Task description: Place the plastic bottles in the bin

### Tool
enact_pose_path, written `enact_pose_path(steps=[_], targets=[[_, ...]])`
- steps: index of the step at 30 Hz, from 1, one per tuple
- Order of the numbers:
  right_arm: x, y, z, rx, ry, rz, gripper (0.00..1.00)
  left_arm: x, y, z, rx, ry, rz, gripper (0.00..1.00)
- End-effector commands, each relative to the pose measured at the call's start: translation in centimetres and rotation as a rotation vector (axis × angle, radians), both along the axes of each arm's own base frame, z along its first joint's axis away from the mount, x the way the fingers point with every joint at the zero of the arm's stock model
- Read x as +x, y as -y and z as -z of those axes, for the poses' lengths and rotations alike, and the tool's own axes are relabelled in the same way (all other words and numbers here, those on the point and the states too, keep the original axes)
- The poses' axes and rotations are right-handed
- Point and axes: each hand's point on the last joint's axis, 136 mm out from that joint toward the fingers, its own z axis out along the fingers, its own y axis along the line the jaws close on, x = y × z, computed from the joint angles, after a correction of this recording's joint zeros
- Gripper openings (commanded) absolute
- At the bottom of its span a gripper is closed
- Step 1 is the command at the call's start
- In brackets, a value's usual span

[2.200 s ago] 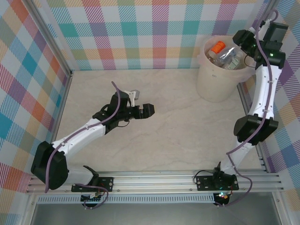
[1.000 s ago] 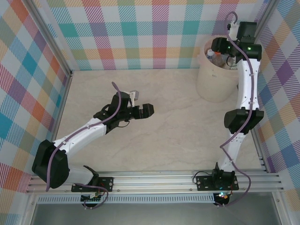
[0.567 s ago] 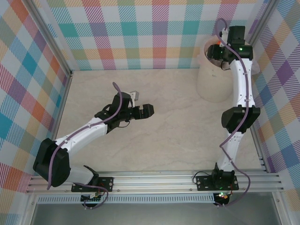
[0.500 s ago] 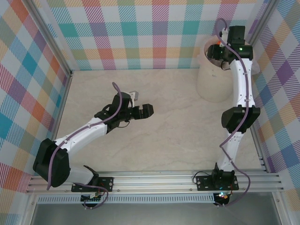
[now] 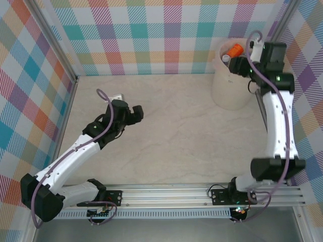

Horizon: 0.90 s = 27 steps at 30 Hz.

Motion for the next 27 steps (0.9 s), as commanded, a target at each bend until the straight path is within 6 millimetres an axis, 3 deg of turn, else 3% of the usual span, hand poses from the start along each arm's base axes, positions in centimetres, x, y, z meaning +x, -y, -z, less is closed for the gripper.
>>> enact_pose_path(steps=[1, 6, 10, 13, 21, 27], targets=[[-1.1, -1.1, 0.1, 0.086, 0.112, -0.017, 0.75, -0.9, -6.6, -1.5, 0.154, 0.014, -0.27, 1.0], [-4.4, -0.2, 3.3, 0.142, 0.183, 0.064, 0.9, -1.6, -10.2, -2.3, 0.225, 0.036, -0.414, 1.0], [-6.3, 1.3, 7.5, 0.151, 0.145, 0.165, 0.99, -1.8, -12.7, -1.9, 0.28, 0.051, -0.495, 1.0], [-7.1, 2.6, 11.0, 0.146, 0.11, 0.251, 1.0, -1.9, -14.2, -0.7, 0.314, 0.038, -0.54, 1.0], [-8.4, 5.7, 19.9, 0.1, 0.012, 0.449, 1.0, -3.3, -18.3, 0.8, 0.4, 0.089, -0.642, 1.0], [-6.7, 5.2, 24.6, 0.047, 0.016, 0.385, 1.0, -3.9, -20.8, 3.6, 0.419, 0.11, -0.748, 1.0]])
